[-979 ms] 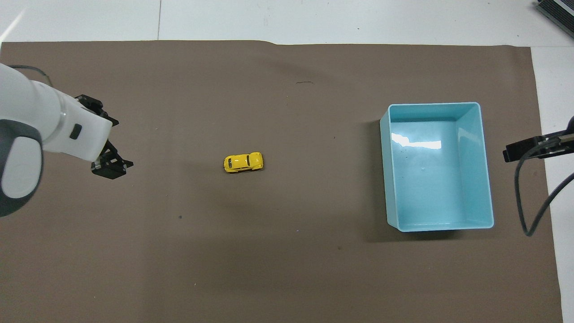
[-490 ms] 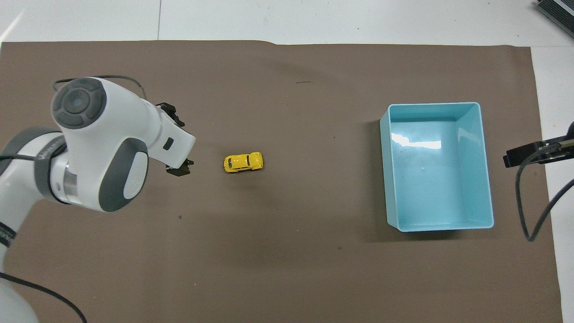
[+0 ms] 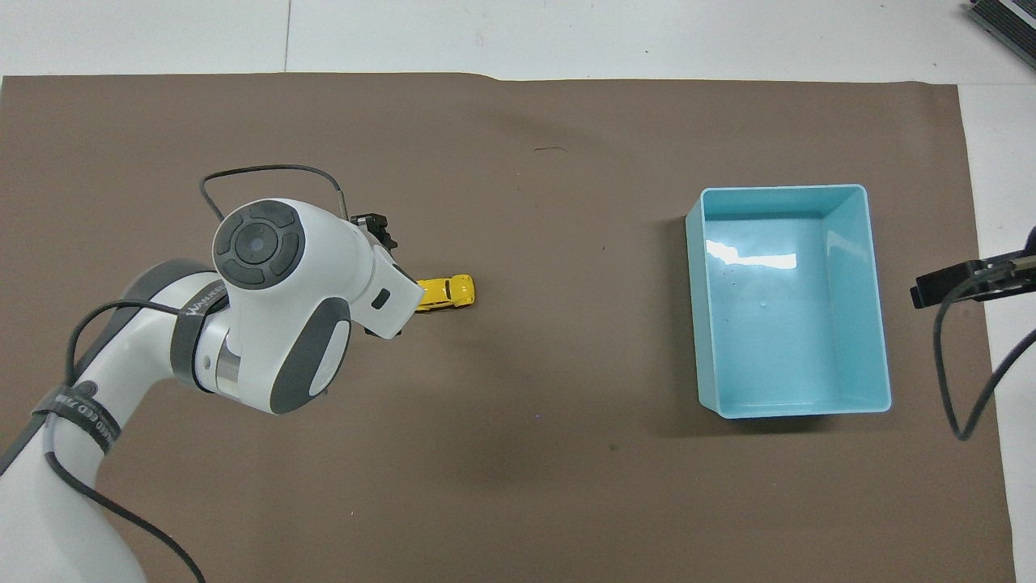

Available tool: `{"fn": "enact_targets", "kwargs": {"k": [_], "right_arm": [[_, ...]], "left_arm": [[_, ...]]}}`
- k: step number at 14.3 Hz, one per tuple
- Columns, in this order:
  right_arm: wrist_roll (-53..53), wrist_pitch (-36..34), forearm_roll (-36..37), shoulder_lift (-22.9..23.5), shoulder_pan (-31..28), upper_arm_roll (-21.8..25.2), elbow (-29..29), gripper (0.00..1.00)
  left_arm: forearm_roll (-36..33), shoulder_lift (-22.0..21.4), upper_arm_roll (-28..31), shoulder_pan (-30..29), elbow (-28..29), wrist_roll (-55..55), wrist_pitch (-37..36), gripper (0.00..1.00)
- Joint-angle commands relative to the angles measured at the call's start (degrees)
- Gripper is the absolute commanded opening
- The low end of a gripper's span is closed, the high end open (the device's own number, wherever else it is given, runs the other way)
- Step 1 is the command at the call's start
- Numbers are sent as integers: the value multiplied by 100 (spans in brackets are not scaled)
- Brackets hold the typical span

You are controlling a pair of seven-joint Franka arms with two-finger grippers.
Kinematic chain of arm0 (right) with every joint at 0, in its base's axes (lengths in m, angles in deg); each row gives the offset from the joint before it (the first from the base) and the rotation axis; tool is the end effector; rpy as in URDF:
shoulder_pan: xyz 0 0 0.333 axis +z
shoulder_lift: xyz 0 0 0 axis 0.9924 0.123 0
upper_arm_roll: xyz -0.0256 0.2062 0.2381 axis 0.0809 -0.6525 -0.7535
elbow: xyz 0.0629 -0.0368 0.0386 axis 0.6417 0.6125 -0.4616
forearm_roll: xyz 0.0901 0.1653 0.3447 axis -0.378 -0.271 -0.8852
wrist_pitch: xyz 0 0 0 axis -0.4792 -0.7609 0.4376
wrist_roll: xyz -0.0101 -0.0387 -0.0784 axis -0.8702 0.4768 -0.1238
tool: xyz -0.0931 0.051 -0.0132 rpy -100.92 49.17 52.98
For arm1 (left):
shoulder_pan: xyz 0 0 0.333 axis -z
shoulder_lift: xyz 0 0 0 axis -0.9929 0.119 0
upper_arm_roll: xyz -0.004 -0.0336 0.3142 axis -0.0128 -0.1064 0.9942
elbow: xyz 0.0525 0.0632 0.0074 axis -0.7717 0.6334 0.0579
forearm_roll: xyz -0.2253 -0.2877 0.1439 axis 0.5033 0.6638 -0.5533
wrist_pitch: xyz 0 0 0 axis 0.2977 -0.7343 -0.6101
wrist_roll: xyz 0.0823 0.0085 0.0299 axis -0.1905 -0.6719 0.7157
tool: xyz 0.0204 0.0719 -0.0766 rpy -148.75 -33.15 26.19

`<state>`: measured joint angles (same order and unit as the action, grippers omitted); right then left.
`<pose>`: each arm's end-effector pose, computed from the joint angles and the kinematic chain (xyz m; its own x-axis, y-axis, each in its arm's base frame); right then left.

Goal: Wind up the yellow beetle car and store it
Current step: 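Press the car down and drag it back toward the robot with the left gripper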

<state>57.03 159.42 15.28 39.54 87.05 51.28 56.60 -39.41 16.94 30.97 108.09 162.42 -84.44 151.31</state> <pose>0.5398 -0.0302 0.6177 0.9911 0.1178 -0.0617 0.1199 -0.9923 0.0321 0.5475 -0.2758 0.4022 0.0552 -0.9905 0.1255 -0.9918 -0.0690 -0.1080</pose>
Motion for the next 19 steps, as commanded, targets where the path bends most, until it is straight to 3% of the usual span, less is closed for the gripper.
{"fn": "enact_targets", "kwargs": {"k": [1,4,10,11,13,14,19], "right_arm": [[-197,-25,-3,-151,-43,8,151,100],[-399,-17,-3,-151,-121,16,159,100],[-610,-8,-3,-151,-157,16,151,100],[-610,-8,-3,-151,-157,8,151,100],[-610,-16,-3,-151,-166,16,151,99],[-602,-16,-3,-151,-166,16,151,97],[-584,-16,-3,-151,-157,16,142,97]], "left_arm": [[26,-33,120,188,159,-48,372,100],[26,406,129,311,159,84,864,100],[26,793,129,548,168,822,953,100],[26,828,129,566,176,953,945,92],[9,829,137,636,176,1042,874,27],[0,820,138,637,185,1042,865,3],[-18,724,146,645,98,1051,489,0]]}}
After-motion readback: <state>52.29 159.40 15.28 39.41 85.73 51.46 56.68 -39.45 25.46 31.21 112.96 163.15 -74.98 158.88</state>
